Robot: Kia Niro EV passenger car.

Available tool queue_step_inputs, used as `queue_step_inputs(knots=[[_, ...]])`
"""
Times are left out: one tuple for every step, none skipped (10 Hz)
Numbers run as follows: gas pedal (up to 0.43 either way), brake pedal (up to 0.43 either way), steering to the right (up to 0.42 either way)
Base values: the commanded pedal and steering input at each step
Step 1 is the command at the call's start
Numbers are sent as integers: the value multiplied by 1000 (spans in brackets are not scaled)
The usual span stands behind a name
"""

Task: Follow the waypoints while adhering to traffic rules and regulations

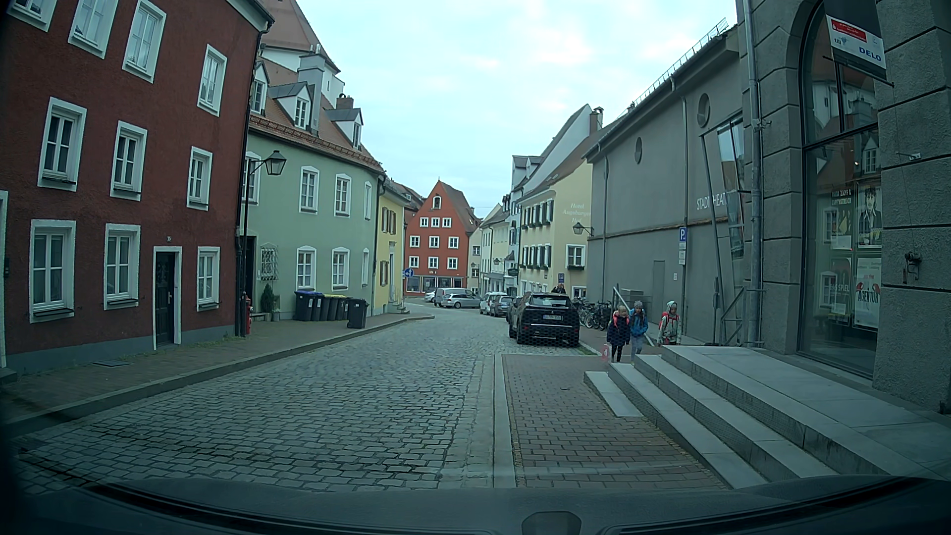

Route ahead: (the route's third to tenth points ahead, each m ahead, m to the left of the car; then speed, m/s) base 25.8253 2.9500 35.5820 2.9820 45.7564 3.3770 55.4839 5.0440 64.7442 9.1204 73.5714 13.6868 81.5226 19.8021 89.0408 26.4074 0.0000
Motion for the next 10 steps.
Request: queue_step_inputs(knots=[[0,287,-217],[0,287,-217],[0,287,-217],[0,287,-217],[0,287,-217],[0,287,-217],[0,293,-217],[0,293,-217],[0,287,-217],[0,293,-217]])
